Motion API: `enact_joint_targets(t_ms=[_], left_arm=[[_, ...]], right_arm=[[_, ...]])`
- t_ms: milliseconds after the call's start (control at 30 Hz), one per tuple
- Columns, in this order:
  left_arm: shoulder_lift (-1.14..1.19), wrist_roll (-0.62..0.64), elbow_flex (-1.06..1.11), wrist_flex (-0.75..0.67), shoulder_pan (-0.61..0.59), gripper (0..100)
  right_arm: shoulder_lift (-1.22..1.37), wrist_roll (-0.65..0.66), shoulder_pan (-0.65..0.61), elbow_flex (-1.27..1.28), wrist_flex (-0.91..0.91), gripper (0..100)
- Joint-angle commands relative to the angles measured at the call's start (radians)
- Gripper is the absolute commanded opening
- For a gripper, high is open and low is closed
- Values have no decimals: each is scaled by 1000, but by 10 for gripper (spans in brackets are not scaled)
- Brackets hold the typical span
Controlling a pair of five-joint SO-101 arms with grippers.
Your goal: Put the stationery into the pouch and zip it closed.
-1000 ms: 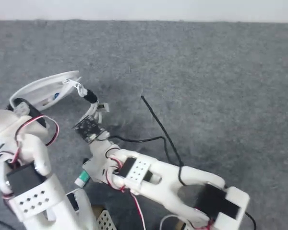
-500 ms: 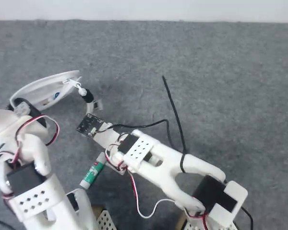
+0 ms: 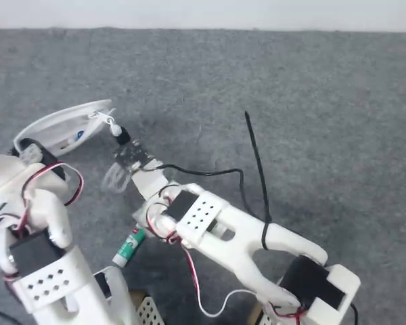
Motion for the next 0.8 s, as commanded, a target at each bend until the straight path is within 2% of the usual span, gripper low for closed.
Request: enact_joint_targets(t_ms=[0,267,500,767], left_arm=[[-3,21,-38,-44,-2,10],[-3,21,-38,-44,-2,10],[-3,20,-38,-43,-2,10],[-3,18,-38,-41,-14,10]], right_arm=[[-74,-161,-31,-58,-77,168],[47,-186,-36,-63,-242,166],[203,83,-30,-61,-265,166],[177,331,50,-78,4,166]])
